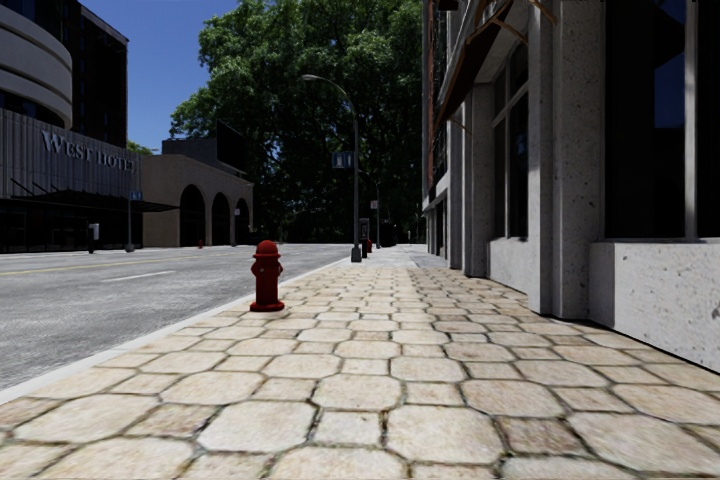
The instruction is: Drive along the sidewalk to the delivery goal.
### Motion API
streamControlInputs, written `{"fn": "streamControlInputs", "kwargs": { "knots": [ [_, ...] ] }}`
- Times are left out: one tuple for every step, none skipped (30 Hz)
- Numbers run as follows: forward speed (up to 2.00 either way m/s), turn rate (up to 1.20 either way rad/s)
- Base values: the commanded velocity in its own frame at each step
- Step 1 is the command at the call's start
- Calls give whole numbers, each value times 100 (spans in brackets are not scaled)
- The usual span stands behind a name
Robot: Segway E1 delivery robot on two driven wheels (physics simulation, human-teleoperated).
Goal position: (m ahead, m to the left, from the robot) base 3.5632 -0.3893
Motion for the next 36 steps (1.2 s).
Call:
{"fn": "streamControlInputs", "kwargs": {
  "knots": [
    [194,0],
    [194,0],
    [194,0],
    [194,0],
    [194,0],
    [194,0],
    [194,0],
    [194,0],
    [194,0],
    [194,-25],
    [194,-68],
    [194,-72],
    [194,-73],
    [194,-73],
    [194,-73],
    [193,-63],
    [193,-38],
    [193,-17],
    [182,-9],
    [171,-6],
    [171,-6],
    [159,-6],
    [155,-5],
    [154,-5],
    [154,-5],
    [154,-5],
    [154,-5],
    [154,-5],
    [154,-5],
    [153,-5],
    [153,-5],
    [153,-5],
    [153,-5],
    [153,-5],
    [153,-8],
    [153,-8]
  ]
}}
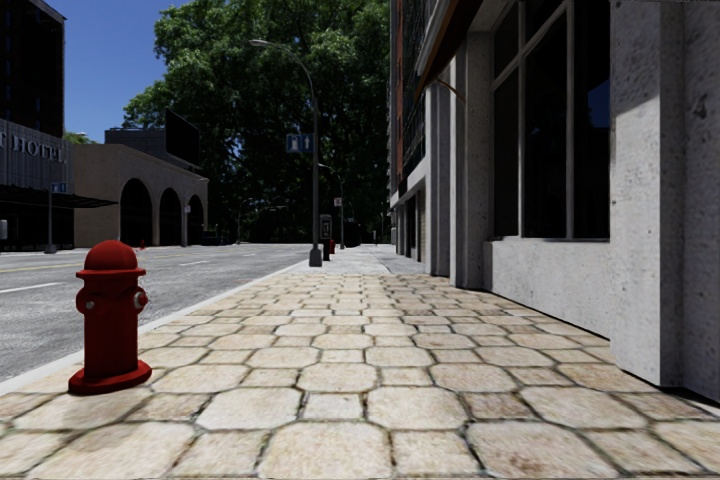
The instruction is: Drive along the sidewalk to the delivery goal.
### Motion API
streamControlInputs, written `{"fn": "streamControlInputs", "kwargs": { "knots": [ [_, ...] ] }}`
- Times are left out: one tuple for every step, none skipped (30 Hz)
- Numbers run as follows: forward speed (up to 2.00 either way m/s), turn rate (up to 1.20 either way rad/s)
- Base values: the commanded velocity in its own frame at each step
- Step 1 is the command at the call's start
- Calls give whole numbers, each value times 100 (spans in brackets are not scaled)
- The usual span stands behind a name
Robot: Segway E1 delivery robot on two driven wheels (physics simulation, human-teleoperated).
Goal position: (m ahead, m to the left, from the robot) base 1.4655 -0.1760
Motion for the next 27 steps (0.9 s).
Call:
{"fn": "streamControlInputs", "kwargs": {
  "knots": [
    [153,-7],
    [153,0],
    [153,0],
    [153,0],
    [153,0],
    [150,0],
    [146,0],
    [137,0],
    [126,0],
    [126,0],
    [118,0],
    [115,0],
    [114,0],
    [114,0],
    [114,0],
    [114,0],
    [114,0],
    [114,0],
    [114,0],
    [114,0],
    [114,0],
    [114,0],
    [114,0],
    [111,0],
    [109,0],
    [107,0],
    [107,0]
  ]
}}
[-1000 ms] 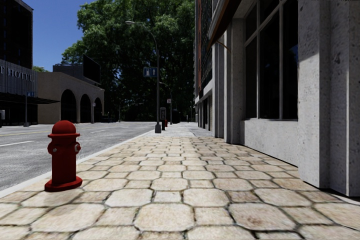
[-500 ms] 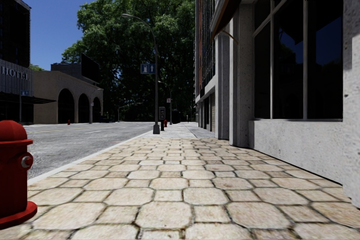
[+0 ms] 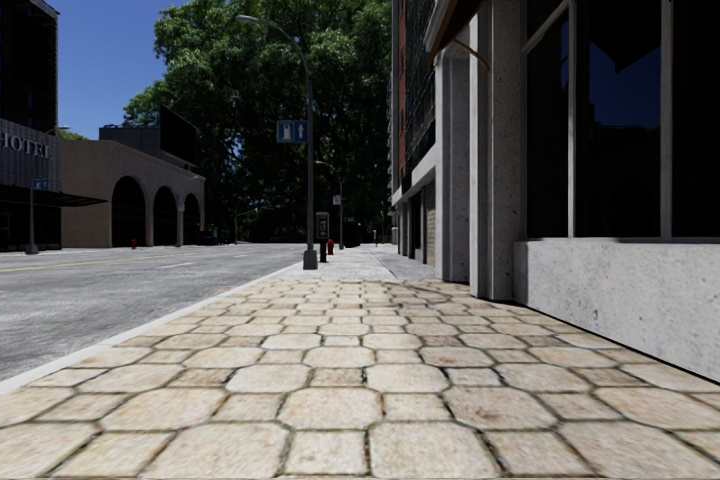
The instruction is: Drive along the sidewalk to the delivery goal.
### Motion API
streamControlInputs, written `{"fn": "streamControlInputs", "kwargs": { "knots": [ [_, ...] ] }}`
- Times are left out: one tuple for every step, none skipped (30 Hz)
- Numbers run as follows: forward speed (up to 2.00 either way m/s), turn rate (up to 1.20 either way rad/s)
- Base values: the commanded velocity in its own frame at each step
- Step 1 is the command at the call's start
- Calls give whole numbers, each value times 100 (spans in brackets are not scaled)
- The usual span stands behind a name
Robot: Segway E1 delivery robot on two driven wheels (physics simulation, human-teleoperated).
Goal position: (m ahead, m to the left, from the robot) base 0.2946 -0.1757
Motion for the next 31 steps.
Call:
{"fn": "streamControlInputs", "kwargs": {
  "knots": [
    [106,0],
    [0,0],
    [0,0],
    [0,0],
    [0,0],
    [0,0],
    [0,0],
    [0,0],
    [0,0],
    [0,0],
    [0,0],
    [0,0],
    [0,0],
    [0,0],
    [0,0],
    [0,0],
    [0,0],
    [0,0],
    [0,0],
    [0,0],
    [0,0],
    [0,0],
    [0,0],
    [0,0],
    [0,0],
    [0,0],
    [0,0],
    [0,0],
    [0,0],
    [0,0],
    [0,0]
  ]
}}
